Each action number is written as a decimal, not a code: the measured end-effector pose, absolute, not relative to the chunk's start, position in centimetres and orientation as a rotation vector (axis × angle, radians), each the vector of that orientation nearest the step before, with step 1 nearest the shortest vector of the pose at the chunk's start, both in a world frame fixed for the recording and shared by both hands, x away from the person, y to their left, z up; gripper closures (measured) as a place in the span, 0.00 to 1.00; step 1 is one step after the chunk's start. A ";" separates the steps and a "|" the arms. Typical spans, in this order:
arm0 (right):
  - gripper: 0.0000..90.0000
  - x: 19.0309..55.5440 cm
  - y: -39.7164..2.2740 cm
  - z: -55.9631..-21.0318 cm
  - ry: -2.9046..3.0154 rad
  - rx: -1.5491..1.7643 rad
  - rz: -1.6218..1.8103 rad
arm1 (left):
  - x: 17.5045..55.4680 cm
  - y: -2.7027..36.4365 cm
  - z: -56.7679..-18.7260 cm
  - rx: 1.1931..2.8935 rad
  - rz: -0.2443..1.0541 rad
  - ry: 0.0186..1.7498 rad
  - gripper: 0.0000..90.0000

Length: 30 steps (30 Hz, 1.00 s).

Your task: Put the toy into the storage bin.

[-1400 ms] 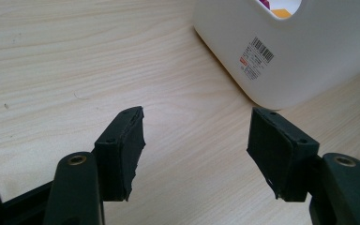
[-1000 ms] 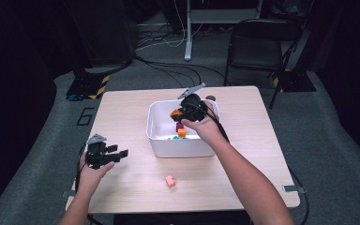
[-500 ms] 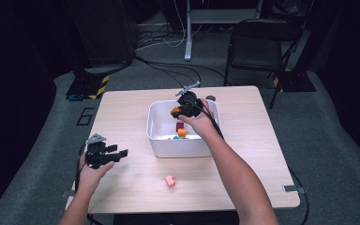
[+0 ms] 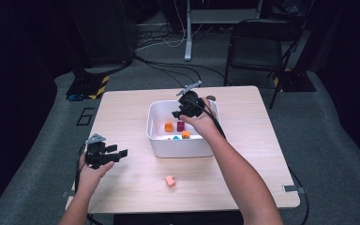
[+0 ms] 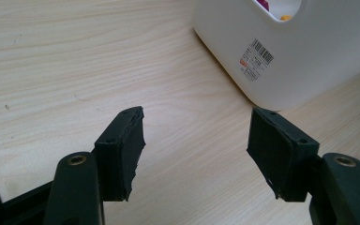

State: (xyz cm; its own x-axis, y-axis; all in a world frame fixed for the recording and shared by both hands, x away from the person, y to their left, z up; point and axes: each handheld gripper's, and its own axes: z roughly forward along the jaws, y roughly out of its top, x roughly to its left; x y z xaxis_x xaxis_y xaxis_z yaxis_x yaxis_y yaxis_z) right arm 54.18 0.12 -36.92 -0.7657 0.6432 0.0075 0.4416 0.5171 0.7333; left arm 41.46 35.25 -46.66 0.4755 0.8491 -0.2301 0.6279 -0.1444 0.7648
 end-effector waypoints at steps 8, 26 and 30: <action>0.60 50.4 -0.6 -34.7 2.524 0.832 1.122 | 41.5 35.3 -46.7 1.878 0.329 1.231 0.40; 0.60 42.8 -2.5 -35.3 2.502 0.720 1.223 | 41.5 35.2 -46.7 1.877 0.329 1.236 0.40; 0.60 41.7 -2.7 -36.0 2.501 0.710 1.241 | 41.5 35.2 -46.8 1.879 0.328 1.236 0.40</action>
